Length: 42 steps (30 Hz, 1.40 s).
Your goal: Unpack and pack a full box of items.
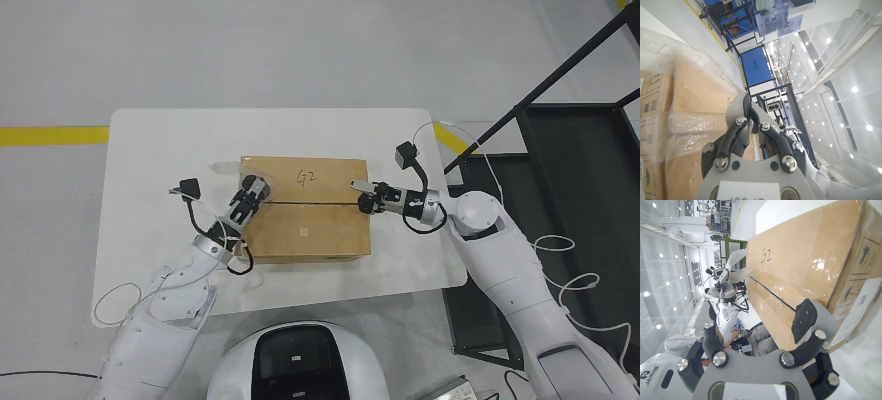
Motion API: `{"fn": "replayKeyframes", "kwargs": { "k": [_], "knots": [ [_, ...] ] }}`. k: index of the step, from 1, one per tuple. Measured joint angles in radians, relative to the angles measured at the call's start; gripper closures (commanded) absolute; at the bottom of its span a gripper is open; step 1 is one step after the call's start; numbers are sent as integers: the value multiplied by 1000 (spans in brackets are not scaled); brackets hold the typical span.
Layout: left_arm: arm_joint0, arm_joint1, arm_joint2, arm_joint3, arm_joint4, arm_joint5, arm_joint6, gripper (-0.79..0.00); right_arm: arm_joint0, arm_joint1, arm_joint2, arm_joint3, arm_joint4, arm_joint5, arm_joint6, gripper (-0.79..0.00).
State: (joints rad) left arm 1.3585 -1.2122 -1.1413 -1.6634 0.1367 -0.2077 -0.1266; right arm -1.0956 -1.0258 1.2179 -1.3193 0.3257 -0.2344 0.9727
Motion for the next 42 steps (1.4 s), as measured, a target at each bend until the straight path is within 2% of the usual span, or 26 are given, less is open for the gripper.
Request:
{"fn": "replayKeyframes", "kwargs": {
  "k": [6, 14, 30, 31, 32, 33, 34, 42],
  "knots": [
    [-28, -12, 48, 25, 61, 47, 11, 0, 0, 0, 0, 0, 0, 0, 0, -785],
    [-55, -31, 112, 75, 106, 40, 36, 0, 0, 0, 0, 0, 0, 0, 0, -785],
    [-88, -53, 157, 138, 192, 57, 47, 0, -6, 0, 0, -6, -2, 2, -13, -785],
    [-89, -54, 159, 142, 198, 57, 49, -71, -10, 0, 1, -11, -4, 5, -23, -785],
    [-91, -56, 163, 146, 205, 58, 51, -308, -14, 0, 4, -17, -5, 8, -31, -785],
    [-91, -57, 166, 149, 210, 58, 53, -696, -17, 0, 7, -21, -4, 9, -34, -785],
    [-91, -58, 169, 152, 216, 56, 55, -785, -19, 0, 12, -24, 4, 7, -37, -785],
    [-79, -64, 159, 145, 203, 23, 59, -785, -73, 19, 170, -47, 224, -52, 10, -785]
  ]
}}
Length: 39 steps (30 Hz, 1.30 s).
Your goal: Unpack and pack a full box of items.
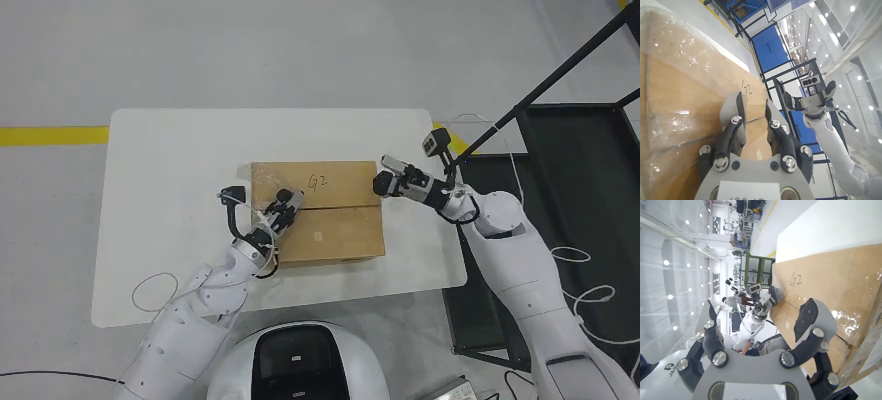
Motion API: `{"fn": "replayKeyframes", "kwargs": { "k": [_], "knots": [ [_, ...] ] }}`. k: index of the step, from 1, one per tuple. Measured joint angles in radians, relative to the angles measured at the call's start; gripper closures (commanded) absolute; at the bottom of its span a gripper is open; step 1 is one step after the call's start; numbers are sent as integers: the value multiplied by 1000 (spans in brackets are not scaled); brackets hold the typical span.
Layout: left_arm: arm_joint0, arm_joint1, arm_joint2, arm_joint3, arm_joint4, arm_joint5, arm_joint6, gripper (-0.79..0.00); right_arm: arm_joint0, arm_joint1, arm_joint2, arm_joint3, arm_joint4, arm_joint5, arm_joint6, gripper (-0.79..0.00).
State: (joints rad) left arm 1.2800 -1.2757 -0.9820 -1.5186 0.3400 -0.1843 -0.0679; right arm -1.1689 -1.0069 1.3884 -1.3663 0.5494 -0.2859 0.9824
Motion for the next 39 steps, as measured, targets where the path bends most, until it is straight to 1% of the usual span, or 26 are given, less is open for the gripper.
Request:
{"fn": "replayKeyframes", "kwargs": {
  "k": [5, 11, 16, 21, 32, 35, 39],
  "knots": [
    [9, -1, -10, -24, -4, -21, -4, -785, -70, 18, 129, -27, 81, -15, 27, -785],
    [3, -7, 2, -53, 3, -47, -18, -785, -138, 28, 219, -42, 127, -23, 25, -785],
    [-22, -18, 29, -50, -10, -50, -36, -785, -167, 30, 253, -44, 143, -27, 18, -785],
    [-70, -37, 73, -11, -50, -44, -64, -785, -185, 32, 282, -41, 148, -27, 17, -785],
    [-156, -79, 140, 91, -94, -57, -47, -785, -208, 36, 330, -32, 153, -24, 13, -785],
    [-159, -84, 135, 97, -120, -94, -29, -785, -214, 36, 336, -37, 157, -25, 15, -785],
    [-129, -77, 90, 68, -137, -159, -13, -785, -222, 35, 327, -55, 174, -11, 52, -785]
  ]
}}
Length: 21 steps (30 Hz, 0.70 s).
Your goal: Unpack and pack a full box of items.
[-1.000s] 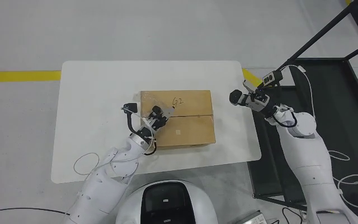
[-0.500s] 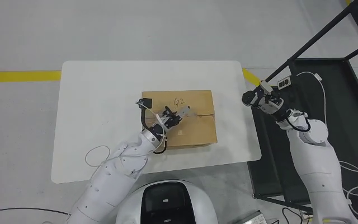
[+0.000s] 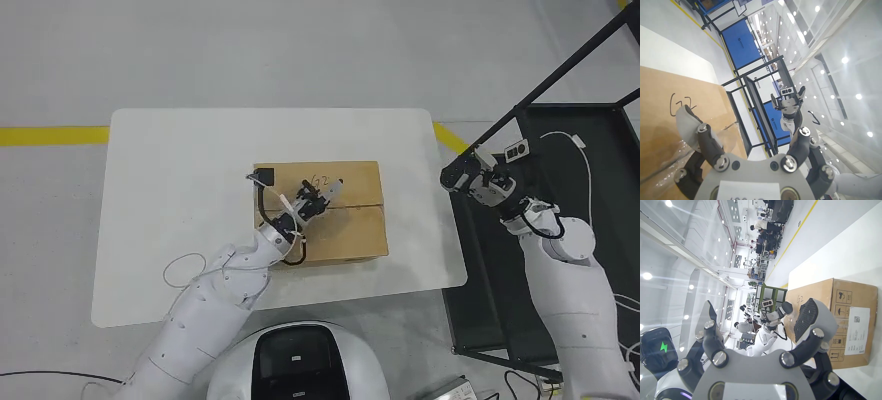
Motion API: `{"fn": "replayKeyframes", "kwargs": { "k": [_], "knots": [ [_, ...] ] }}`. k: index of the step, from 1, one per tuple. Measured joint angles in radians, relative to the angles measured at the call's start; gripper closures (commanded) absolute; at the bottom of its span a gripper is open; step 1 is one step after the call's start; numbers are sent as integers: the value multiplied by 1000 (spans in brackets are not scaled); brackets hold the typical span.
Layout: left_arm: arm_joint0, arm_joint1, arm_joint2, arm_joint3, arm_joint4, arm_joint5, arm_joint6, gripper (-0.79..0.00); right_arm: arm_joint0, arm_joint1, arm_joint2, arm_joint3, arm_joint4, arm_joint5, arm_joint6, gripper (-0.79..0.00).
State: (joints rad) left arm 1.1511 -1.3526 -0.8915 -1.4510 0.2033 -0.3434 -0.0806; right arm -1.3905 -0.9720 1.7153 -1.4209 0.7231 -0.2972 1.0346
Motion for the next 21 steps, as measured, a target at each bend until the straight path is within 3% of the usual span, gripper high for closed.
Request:
{"fn": "replayKeyframes", "kwargs": {
  "k": [14, 21],
  "knots": [
    [210, 73, -315, -182, 41, -66, -71, -785, 2, 2, -70, -58, -135, -15, 99, -785],
    [224, 97, -443, -182, 55, -42, -165, -785, -5, 3, -88, -100, -144, 21, 106, -785]
  ]
}}
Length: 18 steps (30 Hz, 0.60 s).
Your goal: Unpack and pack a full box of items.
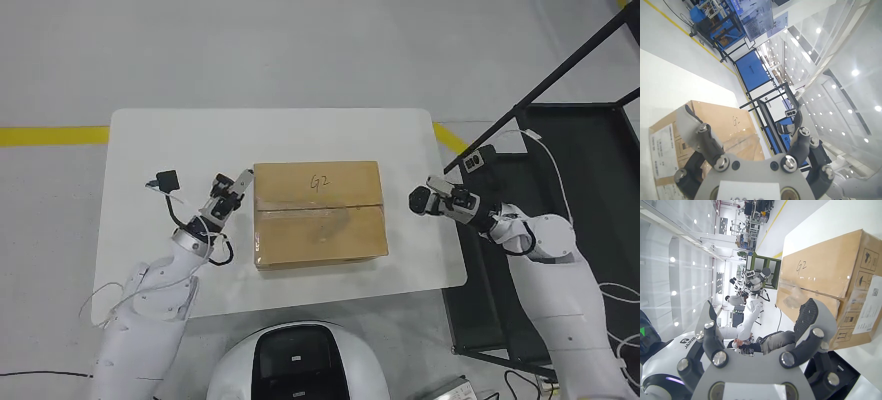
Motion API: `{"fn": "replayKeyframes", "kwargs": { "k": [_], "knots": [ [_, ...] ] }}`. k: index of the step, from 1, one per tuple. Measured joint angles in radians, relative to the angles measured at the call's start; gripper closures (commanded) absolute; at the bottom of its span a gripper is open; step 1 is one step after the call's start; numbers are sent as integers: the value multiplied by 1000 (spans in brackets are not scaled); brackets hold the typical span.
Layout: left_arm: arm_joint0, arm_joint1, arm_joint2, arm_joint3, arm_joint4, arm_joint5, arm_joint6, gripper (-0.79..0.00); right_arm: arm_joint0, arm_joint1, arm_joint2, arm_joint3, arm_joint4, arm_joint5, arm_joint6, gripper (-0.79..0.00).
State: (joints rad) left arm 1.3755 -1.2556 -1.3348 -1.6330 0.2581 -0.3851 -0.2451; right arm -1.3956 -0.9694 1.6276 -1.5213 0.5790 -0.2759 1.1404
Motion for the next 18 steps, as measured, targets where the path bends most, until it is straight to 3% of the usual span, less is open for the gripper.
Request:
{"fn": "replayKeyframes", "kwargs": {
  "k": [12, 18],
  "knots": [
    [-28, 28, -133, 96, -22, -32, -133, -785, 46, -8, -137, -76, -160, 68, -54, -785],
    [-40, 49, -189, 135, -43, -85, -289, -785, 97, -20, -223, -54, -202, 65, -97, -785]
  ]
}}
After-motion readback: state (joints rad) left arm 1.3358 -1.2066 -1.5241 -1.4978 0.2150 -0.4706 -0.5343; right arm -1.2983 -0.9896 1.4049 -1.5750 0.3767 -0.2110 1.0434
